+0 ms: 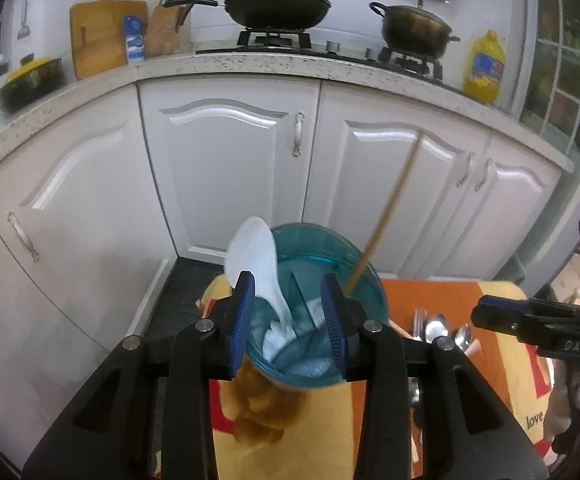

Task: Organize utensils

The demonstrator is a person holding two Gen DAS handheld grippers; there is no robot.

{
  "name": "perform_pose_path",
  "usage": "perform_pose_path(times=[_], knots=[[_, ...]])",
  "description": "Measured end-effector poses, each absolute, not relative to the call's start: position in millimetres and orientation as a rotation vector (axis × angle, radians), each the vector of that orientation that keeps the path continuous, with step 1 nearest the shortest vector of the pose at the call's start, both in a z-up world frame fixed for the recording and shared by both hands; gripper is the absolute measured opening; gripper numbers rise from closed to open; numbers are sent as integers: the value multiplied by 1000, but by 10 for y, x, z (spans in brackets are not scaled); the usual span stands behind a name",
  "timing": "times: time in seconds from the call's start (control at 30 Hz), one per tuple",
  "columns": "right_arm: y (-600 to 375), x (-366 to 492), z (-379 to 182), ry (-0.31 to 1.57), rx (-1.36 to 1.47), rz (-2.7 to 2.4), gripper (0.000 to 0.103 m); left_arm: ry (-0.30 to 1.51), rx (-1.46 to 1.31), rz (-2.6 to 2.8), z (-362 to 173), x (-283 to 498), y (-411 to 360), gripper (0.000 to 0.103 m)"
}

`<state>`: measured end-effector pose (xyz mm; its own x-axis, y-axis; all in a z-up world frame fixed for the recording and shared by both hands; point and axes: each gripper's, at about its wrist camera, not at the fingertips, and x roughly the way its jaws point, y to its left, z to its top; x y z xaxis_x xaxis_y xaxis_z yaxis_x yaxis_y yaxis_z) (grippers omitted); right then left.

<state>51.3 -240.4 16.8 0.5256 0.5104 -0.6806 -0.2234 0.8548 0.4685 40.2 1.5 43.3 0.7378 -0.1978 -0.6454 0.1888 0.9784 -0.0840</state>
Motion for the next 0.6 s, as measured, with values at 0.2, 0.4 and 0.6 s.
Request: perform_pose_path(times=[0.2,0.4,0.6], knots=[[-2461,332,74,940,315,418,42,728,-14,-238,424,228,-100,34],[-2572,146,-69,958,253,376,42,739,-39,-278,408,43,-184,40],[-2688,55,-301,997,256,345,36,793,-42,-335,249,-117,-355,40]])
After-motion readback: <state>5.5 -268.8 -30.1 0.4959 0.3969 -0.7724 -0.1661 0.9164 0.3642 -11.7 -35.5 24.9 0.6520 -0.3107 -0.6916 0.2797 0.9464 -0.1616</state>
